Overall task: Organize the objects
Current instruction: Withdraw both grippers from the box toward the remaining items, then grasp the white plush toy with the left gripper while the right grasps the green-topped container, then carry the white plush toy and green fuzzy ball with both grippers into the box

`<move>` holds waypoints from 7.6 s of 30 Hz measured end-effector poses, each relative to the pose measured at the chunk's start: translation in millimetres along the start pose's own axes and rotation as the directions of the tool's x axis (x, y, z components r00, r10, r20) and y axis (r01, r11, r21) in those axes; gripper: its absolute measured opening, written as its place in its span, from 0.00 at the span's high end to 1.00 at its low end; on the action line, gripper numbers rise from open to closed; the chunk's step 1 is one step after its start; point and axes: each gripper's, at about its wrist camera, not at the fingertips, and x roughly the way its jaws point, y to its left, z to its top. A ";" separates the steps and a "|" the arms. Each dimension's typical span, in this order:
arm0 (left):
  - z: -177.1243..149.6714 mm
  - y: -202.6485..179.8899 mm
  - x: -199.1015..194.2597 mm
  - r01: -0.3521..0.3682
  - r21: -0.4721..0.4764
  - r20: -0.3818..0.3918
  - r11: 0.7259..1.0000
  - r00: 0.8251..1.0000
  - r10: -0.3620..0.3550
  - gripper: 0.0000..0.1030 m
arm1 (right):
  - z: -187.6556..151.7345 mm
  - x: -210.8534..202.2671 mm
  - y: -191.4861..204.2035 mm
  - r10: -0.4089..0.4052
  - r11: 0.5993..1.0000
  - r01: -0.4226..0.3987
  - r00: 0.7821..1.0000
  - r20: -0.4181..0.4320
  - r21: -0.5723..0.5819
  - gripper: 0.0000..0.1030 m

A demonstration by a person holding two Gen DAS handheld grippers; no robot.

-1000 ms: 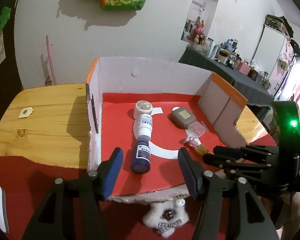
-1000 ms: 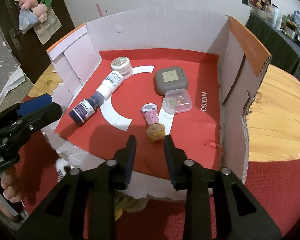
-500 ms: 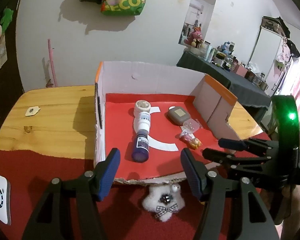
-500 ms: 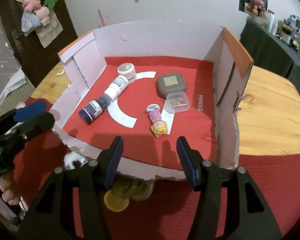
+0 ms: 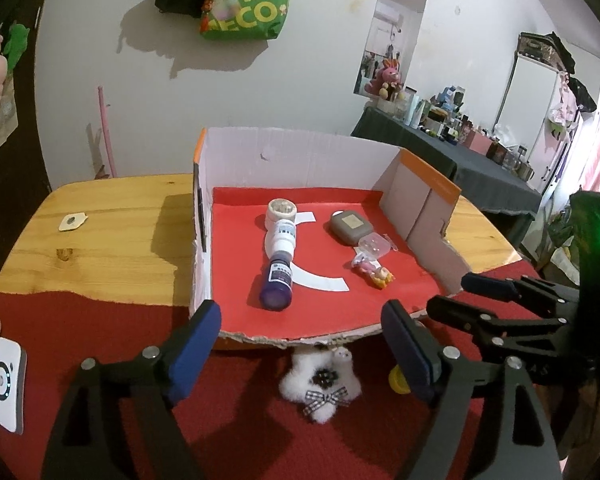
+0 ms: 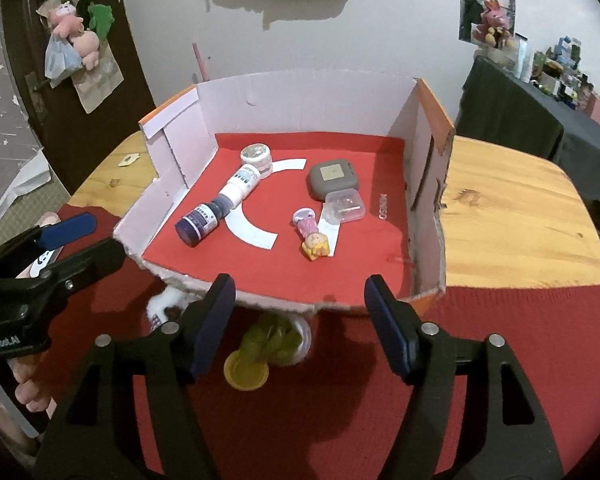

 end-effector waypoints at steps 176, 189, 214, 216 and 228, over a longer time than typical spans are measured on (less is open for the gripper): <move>7.2 -30.8 -12.0 0.087 0.089 0.032 0.992 0.995 -0.090 0.94 | 12.3 -19.9 13.5 0.137 0.990 -0.136 0.989 0.047 -0.029 0.73; 18.3 -25.6 17.6 0.101 0.078 -0.030 0.992 0.995 -0.099 0.94 | 29.8 18.2 3.5 0.171 0.985 -0.172 0.984 -0.049 -0.017 0.73; 14.6 -10.5 64.7 0.139 0.030 -0.138 0.990 0.981 -0.133 0.93 | 36.0 71.0 -4.2 0.166 0.986 -0.169 0.972 -0.168 -0.006 0.73; 15.8 -8.6 66.1 0.135 0.028 -0.138 0.990 0.982 -0.130 0.93 | 35.9 73.8 -4.9 0.167 0.985 -0.170 0.971 -0.174 -0.006 0.73; 21.5 9.4 81.3 0.104 -0.007 -0.142 0.995 0.984 -0.104 0.90 | 34.9 90.8 -6.4 0.167 0.985 -0.174 0.963 -0.214 -0.017 0.73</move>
